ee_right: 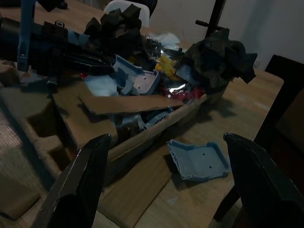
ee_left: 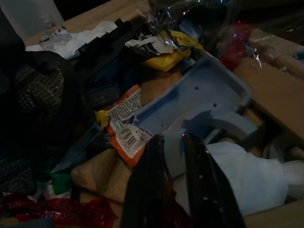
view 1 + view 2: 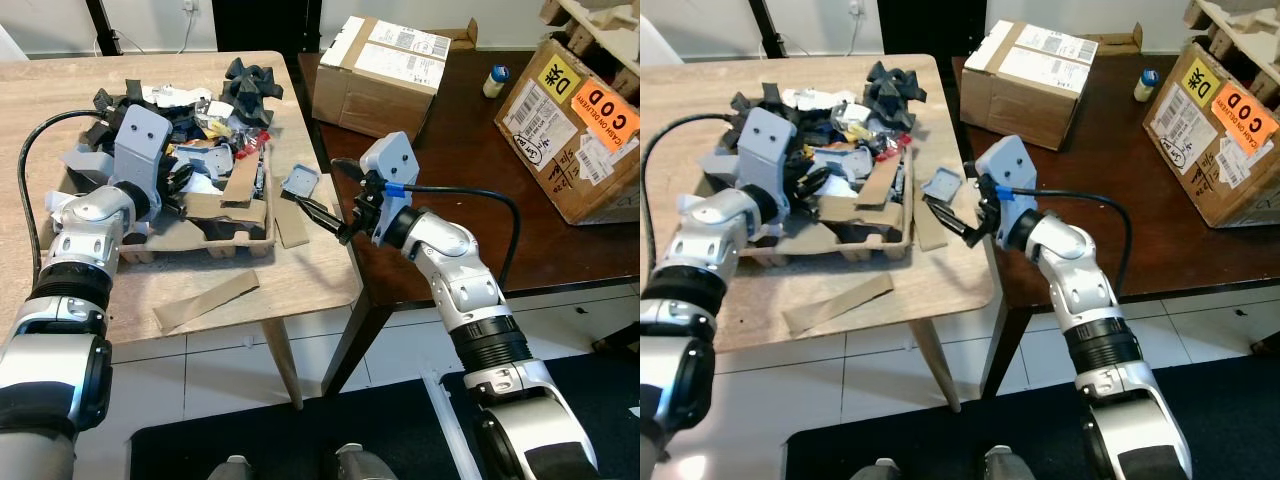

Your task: Picking trash to rubbish bin

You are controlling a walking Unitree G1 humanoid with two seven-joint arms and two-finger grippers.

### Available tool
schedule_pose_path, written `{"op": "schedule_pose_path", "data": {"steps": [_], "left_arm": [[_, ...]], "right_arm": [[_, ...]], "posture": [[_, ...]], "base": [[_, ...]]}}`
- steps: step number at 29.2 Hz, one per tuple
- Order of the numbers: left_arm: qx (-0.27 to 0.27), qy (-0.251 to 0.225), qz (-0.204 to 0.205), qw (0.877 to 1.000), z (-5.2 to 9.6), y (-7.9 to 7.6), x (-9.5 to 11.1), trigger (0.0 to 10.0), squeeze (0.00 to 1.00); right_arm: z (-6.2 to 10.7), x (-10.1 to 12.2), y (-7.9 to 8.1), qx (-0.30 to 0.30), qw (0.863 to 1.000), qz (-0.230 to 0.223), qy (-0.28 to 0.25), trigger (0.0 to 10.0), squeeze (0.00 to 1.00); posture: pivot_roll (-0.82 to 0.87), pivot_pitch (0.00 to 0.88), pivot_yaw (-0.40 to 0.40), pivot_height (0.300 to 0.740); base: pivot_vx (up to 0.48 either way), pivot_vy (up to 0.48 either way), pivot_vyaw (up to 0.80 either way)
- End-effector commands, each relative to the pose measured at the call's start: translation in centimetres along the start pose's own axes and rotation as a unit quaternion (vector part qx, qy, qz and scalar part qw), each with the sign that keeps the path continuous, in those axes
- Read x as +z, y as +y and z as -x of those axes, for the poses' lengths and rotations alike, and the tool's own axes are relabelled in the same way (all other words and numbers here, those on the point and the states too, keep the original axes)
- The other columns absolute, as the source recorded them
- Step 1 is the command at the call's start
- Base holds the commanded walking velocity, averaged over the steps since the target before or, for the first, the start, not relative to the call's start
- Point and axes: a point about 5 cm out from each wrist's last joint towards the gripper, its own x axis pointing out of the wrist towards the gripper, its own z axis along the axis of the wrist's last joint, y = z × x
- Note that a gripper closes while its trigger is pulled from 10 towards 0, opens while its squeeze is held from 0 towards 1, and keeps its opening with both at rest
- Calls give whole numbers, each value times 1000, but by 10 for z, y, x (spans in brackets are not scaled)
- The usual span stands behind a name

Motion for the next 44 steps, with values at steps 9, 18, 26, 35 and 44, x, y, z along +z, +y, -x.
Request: {"op": "schedule_pose_path", "data": {"steps": [9, 18, 26, 35, 44], "left_arm": [[-11, -57, 12, 998, 11, 17, 14, 0, 0], [1, -102, 34, 994, 21, 32, 24, 0, 0], [-31, -52, 10, 998, 12, 16, 7, 10000, 1000], [-25, -29, 20, 999, 0, 8, 9, 10000, 1000], [-47, -36, 30, 998, -7, 2, 16, 10000, 0]], "right_arm": [[2, -3, -2, -2, 1000, 6, 8, 10000, 0], [1, -4, -1, -1, 1000, 5, 7, 10000, 0], [1, -4, -1, 2, 1000, 6, 9, 10000, 0], [2, -3, 1, 8, 1000, 7, 8, 10000, 0], [2, 0, 10, 31, 999, -11, -9, 10000, 0]], "posture": [[38, 222, -47, 740], [41, 222, -52, 740], [37, 223, -59, 740], [30, 220, -53, 740], [27, 214, -48, 740]], "base": [[0, 0, 0], [0, 0, 0], [0, 0, 0], [0, 0, 0], [0, 0, 0]]}}
